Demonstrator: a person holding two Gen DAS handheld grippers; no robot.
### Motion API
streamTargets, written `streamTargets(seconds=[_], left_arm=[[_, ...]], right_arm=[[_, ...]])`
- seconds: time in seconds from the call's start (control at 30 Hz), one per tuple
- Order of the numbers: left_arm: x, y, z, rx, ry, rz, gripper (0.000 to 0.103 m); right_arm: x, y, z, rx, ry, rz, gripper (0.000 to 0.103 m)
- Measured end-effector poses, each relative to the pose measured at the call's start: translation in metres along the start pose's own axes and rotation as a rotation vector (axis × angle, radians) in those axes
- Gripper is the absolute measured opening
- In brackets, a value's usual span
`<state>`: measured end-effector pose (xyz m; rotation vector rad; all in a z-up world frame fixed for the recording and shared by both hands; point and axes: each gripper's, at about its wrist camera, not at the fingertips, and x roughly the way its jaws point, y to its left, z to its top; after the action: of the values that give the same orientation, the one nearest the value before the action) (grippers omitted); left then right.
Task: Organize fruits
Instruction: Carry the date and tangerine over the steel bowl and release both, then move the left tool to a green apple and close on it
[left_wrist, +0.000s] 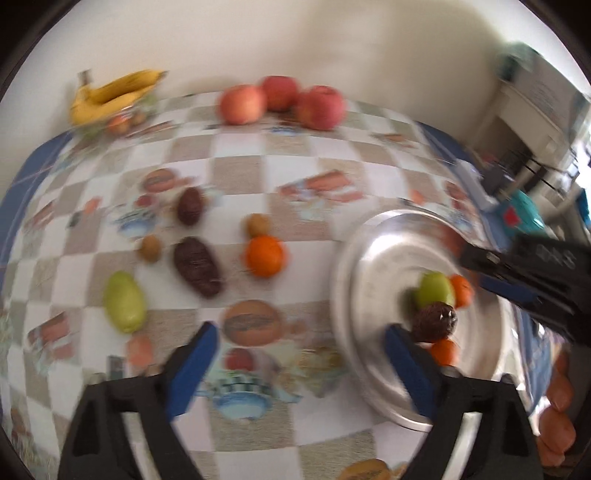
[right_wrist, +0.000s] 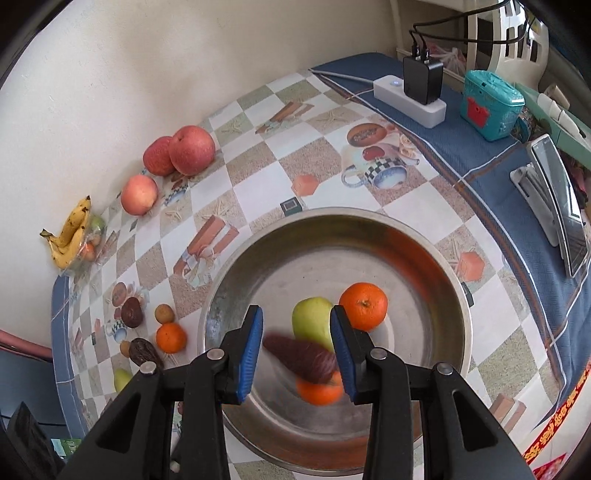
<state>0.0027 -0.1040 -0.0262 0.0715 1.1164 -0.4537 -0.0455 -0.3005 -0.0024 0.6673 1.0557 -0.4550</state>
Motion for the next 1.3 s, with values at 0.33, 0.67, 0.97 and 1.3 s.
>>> streamTargets(seconds=[0.33, 0.67, 0.97, 1.3], left_arm=[[-0.026, 0.072, 0.011, -0.193, -0.091, 0.238, 0.103], [-0.049, 0.180, 0.003, -0.498, -0.096, 0.408, 0.103], [-0.055, 0.215, -0.006, -0.598, -0.088, 0.422, 0.103], [-0.041, 0.190, 0.002, -0.501, -0.031, 0.367, 0.103]], right_arm=[[0.006, 0.040, -0.015, -0.163, 0.037, 0.027, 0.039], [0.016, 0.108, -0.048, -0.413, 0.052, 0.019, 0.039], [0.028, 0.151, -0.071, -0.488, 0.104, 0.089, 0.040], [0.047, 0.158, -0.075, -0.495, 0.159, 0.051, 0.069]])
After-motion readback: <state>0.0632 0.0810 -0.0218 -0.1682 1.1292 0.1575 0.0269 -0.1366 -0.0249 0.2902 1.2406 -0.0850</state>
